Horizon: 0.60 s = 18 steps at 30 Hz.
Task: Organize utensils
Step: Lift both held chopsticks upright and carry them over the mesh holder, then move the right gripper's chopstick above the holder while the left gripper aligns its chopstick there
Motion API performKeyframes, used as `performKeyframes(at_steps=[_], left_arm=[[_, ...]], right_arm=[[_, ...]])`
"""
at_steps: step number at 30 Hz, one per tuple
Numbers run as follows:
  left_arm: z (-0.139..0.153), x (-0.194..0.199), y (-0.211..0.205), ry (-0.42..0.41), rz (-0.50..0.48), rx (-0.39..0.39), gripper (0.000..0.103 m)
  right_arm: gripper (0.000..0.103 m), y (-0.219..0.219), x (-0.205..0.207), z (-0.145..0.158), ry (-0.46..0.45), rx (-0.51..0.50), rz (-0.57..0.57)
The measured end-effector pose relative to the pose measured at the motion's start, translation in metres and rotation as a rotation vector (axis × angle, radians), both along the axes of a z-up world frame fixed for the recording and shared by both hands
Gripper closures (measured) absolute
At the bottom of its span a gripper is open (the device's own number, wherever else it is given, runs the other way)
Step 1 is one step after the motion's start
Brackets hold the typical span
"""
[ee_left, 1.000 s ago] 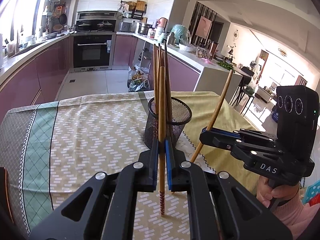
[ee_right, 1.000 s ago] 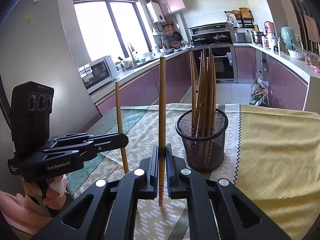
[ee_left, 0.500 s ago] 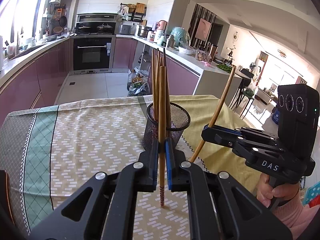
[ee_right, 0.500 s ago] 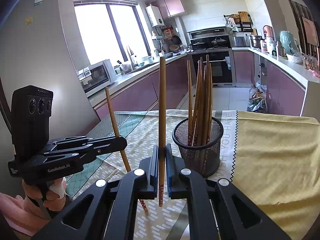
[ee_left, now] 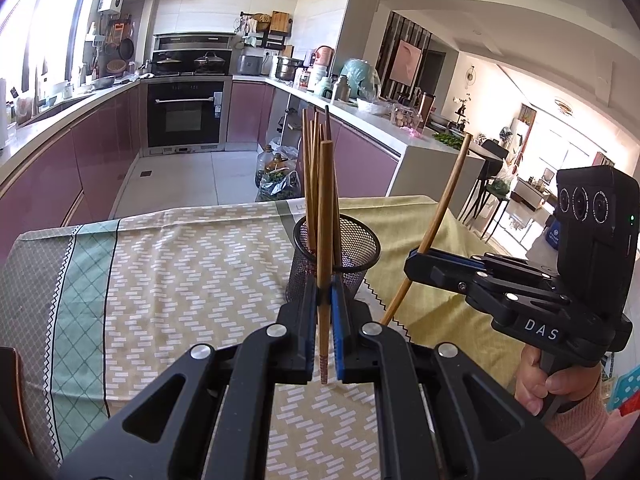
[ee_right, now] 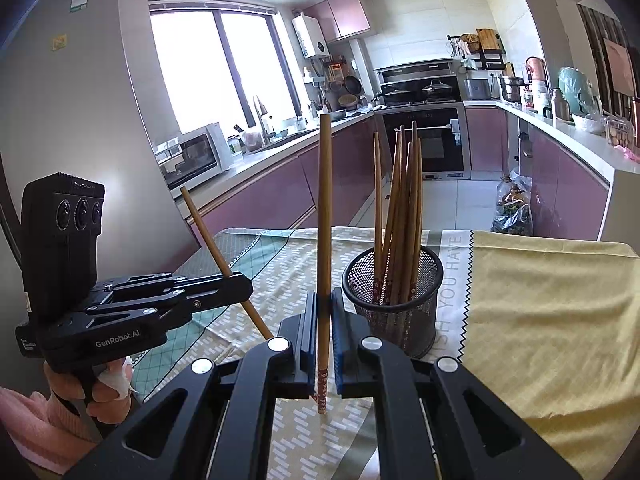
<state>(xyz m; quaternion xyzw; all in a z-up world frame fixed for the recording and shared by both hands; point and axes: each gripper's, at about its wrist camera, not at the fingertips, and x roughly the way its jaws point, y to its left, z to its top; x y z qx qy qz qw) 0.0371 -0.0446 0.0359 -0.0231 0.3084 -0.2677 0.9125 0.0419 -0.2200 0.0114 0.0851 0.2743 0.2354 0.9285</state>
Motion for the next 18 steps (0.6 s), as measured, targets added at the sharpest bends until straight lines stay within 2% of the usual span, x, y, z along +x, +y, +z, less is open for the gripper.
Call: performKeyframes(at_steps=[18], left_arm=[[0.0089,0.0009,-0.005,-0.026,-0.007,0.015,0.096]], right_arm=[[0.097,0.0004,0.0045,0.0085,-0.027,0.0,0.0]])
